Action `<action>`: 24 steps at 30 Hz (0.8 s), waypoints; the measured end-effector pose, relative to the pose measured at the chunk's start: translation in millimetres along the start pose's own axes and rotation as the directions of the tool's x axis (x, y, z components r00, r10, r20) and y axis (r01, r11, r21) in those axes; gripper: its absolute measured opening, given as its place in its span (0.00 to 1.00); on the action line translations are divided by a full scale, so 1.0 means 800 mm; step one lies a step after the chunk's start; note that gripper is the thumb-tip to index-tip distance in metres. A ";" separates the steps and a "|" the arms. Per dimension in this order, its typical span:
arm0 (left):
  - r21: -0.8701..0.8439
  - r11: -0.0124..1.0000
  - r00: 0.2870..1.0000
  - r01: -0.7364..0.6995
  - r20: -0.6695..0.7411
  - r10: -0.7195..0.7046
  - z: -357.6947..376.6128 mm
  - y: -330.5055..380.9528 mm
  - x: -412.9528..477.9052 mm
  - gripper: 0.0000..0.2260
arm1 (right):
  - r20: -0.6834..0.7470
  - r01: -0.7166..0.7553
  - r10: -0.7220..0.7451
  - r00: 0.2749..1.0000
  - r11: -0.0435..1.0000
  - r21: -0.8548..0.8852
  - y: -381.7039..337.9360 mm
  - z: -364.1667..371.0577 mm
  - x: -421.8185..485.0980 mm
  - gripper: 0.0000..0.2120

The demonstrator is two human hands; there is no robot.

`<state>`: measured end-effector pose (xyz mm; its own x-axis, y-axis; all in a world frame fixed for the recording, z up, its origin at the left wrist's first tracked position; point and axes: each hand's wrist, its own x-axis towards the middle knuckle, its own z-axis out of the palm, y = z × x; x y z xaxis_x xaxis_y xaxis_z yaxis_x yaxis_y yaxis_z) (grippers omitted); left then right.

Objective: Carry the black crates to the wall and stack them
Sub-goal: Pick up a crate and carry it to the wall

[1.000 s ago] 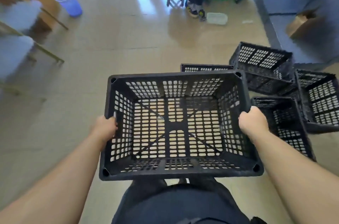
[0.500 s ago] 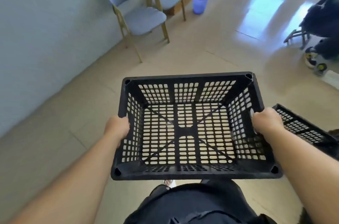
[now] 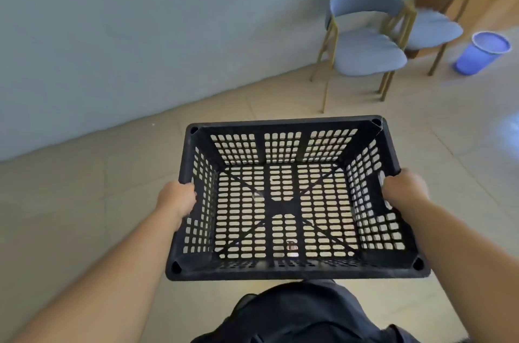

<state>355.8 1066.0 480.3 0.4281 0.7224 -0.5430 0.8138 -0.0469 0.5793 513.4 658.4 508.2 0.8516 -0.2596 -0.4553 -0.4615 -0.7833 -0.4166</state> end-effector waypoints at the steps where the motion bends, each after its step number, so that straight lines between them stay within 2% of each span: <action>1: -0.019 1.000 1.000 0.015 -0.022 -0.015 -0.007 0.008 0.010 0.11 | 0.015 0.025 -0.025 1.000 1.000 -0.011 -0.028 0.005 0.014 0.05; 5: -0.096 0.993 0.991 0.074 -0.103 -0.084 -0.036 0.037 0.055 0.10 | 0.084 0.137 -0.135 0.987 0.990 -0.016 -0.130 0.029 0.068 0.15; 9: -0.154 0.977 0.971 0.147 -0.168 -0.173 -0.066 0.056 0.113 0.11 | 0.140 0.216 -0.209 0.968 0.976 -0.035 -0.236 0.056 0.108 0.16; 14: -0.219 0.956 0.957 0.194 -0.173 -0.234 -0.097 0.081 0.211 0.11 | 0.160 0.285 -0.273 0.949 0.957 -0.060 -0.361 0.107 0.156 0.15; 19: -0.280 0.934 0.958 0.222 -0.117 -0.263 -0.126 0.122 0.331 0.11 | 0.155 0.256 -0.240 0.958 0.963 -0.088 -0.482 0.171 0.206 0.16; 24: -0.265 0.934 0.960 0.241 -0.074 -0.269 -0.170 0.170 0.447 0.09 | 0.146 0.201 -0.187 0.971 0.976 -0.087 -0.585 0.218 0.242 0.15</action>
<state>566.0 1411.3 447.5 0.1630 0.7576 -0.6320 0.7589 0.3131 0.5710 850.5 1073.0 477.9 0.8774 -0.0234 -0.4793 -0.2576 -0.8657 -0.4292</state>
